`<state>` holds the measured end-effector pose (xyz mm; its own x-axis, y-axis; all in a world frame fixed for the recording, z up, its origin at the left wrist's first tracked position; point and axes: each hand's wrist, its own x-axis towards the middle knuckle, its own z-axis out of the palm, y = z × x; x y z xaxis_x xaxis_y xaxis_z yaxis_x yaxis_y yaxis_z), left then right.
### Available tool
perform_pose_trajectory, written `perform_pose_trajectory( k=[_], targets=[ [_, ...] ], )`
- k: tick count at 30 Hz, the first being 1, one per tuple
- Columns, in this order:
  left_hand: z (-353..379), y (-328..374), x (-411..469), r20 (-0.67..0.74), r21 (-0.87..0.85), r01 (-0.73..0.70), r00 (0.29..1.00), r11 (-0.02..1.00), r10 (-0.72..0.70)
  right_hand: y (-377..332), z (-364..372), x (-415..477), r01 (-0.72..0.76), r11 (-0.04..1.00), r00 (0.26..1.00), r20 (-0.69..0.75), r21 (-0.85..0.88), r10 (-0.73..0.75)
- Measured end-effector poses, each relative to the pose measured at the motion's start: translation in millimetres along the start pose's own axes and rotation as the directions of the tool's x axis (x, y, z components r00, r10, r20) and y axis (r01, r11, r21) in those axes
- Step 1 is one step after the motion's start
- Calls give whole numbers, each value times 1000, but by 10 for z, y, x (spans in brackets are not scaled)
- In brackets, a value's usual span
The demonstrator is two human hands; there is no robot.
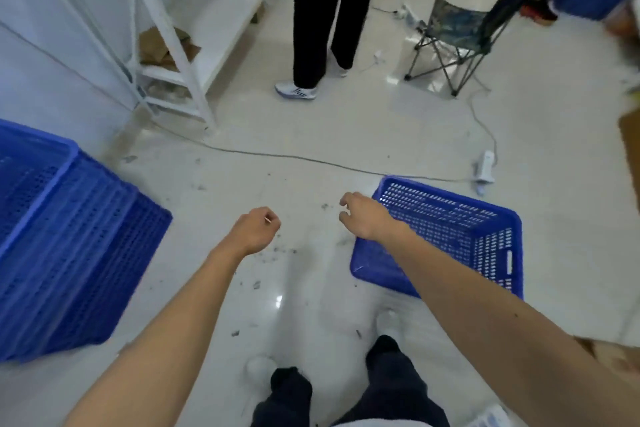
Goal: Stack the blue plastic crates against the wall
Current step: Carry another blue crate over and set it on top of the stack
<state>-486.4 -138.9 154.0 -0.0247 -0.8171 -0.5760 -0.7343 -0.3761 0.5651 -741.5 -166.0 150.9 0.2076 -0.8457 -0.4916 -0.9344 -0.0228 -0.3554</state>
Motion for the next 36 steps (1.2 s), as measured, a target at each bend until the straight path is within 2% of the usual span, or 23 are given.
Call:
perform_pose_trajectory(
  k=[5,8,13,17,21,24,27,33,36],
  targets=[
    [1322,1070,271,209,35,-15,978,999,8,1702,-280,-313,-171,985,985,-15,25,171],
    [2214,1611,463,288,47,5,957,999,-19,2767,-387,-368,-241,970,971,14,35,240],
    [3670,2242,750,429,33,159,889,987,-158,4405,-377,-342,-311,949,950,54,47,308],
    [4471,2524,1005,505,-8,285,829,959,-242,5311,-278,-234,-342,938,938,83,56,337],
    [5030,2495,1387,500,-55,444,787,894,-360,5944,-58,116,-348,937,935,78,33,345],
    [5391,2328,1697,481,-125,632,713,765,-510,6241,182,494,-333,942,942,66,47,330],
    [5748,2052,1935,482,-183,752,630,633,-609,6433,425,882,-312,948,950,43,59,310],
    [6198,1486,2276,500,-187,872,482,453,-720,6610,871,1546,-246,969,969,4,12,246],
    [6282,1259,2325,550,-248,915,402,317,-732,6681,972,1748,-243,970,968,-66,-19,242]
  ],
)
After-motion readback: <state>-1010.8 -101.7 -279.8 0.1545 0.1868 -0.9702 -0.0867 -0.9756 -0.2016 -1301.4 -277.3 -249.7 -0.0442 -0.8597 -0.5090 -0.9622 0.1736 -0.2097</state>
